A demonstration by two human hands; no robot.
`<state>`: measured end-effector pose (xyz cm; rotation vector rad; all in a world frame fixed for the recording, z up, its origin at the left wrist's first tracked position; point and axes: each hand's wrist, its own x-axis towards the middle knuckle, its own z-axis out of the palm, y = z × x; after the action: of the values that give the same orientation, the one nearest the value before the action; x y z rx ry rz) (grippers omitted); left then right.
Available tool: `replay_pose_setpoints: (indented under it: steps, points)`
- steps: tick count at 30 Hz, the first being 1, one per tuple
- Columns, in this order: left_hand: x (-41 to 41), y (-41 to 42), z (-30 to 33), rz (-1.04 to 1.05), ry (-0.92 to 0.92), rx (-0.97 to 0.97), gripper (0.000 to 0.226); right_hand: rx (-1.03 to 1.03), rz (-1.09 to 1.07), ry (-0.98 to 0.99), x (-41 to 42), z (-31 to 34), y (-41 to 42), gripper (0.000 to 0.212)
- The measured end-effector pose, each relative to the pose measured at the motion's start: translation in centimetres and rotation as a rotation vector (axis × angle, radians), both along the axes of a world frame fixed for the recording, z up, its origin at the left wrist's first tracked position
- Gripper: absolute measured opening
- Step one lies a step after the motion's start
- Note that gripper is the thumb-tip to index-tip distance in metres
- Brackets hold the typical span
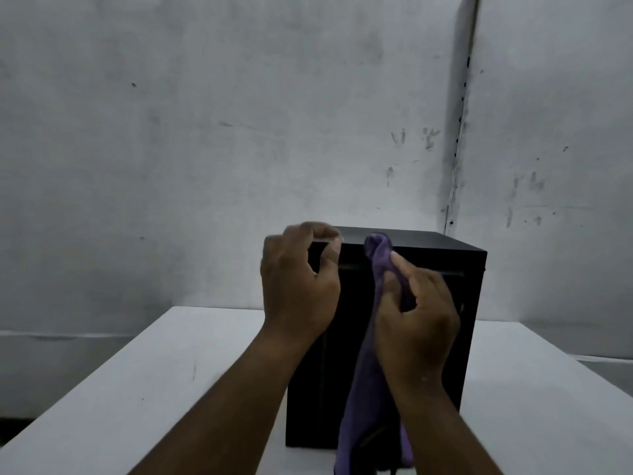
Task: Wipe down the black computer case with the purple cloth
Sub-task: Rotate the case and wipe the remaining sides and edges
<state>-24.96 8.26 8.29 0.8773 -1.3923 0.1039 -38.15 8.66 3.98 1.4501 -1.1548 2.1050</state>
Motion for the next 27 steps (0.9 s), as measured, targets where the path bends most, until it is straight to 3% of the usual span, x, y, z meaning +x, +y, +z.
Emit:
replay_pose_setpoints:
  steps: [2, 7, 9, 15, 22, 27]
  points:
    - [0.3, -1.2, 0.2, 0.134, -0.13, -0.081, 0.021, -0.007, -0.087, 0.082, -1.1, -0.1, -0.9, 0.027]
    - [0.1, -3.8, 0.5, 0.188, -0.372, 0.088, 0.03, -0.018, -0.052, 0.273, -1.2, -3.0, -1.0, 0.03]
    - [-0.1, -4.5, 0.0, 0.239, -0.409, 0.071, 0.034, -0.016, -0.049, 0.298, -1.4, -3.7, -1.1, 0.028]
    - [-0.1, -5.7, -1.5, 0.283, -0.336, -0.108, 0.032, -0.085, -0.155, 0.16, -2.6, -1.8, -1.6, 0.024]
    - [-0.3, -6.7, -2.2, 0.315, -0.312, -0.223, 0.024, -0.014, -0.067, 0.387, -1.4, -4.6, -1.7, 0.037]
    - [-0.2, -6.6, -2.3, 0.285, -0.29, -0.227, 0.028, -0.079, -0.131, 0.212, -2.8, -3.7, -1.6, 0.028]
